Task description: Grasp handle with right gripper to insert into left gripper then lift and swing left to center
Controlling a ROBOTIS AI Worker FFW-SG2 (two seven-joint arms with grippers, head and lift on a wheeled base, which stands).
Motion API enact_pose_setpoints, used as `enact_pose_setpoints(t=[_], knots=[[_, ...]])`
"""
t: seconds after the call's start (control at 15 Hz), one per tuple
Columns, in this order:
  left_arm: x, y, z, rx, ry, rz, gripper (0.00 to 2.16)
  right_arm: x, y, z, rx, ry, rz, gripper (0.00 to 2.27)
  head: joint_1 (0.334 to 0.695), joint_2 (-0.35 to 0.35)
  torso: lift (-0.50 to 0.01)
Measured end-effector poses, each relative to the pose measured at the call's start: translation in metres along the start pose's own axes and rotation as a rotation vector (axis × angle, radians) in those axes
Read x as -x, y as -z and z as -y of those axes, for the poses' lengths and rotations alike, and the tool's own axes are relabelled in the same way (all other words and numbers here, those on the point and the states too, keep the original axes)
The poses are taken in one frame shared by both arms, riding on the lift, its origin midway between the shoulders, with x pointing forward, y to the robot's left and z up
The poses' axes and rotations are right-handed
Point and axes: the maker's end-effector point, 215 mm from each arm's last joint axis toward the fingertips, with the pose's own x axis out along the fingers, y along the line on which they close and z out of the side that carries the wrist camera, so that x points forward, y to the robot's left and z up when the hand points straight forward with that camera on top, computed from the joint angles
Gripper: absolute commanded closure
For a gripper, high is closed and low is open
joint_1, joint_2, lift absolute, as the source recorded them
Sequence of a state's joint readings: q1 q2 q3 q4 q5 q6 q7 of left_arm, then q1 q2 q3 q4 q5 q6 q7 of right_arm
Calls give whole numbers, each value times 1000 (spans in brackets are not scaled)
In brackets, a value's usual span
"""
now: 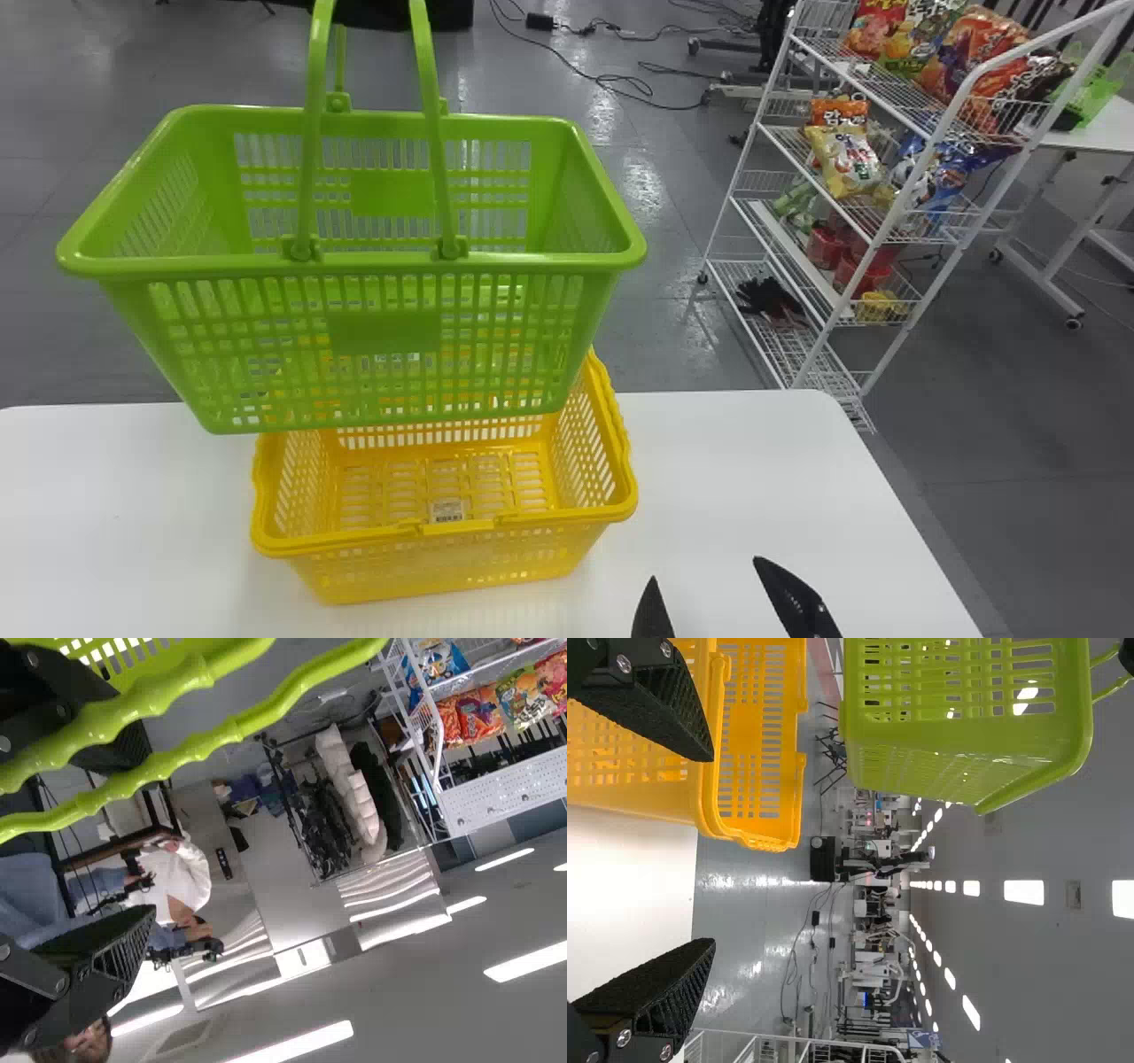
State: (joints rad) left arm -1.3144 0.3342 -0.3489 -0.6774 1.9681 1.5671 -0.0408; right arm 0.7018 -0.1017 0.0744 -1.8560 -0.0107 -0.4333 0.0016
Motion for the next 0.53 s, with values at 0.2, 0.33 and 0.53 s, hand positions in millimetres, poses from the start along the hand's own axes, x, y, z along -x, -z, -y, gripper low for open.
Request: enact_pose_setpoints(t=[0.2,0.33,0.53], knots=[[3,-5,7,-1,10,11,1973,0,0,-2,-2,-4,2,56,606,-182,-93],[3,-6,8,-6,3,9,1976,0,0,-2,-2,-4,3,56,605,-182,-93],[8,-7,2,-9,-21,13,1976,1,-1,-2,-1,-4,8,56,607,-180,-93]])
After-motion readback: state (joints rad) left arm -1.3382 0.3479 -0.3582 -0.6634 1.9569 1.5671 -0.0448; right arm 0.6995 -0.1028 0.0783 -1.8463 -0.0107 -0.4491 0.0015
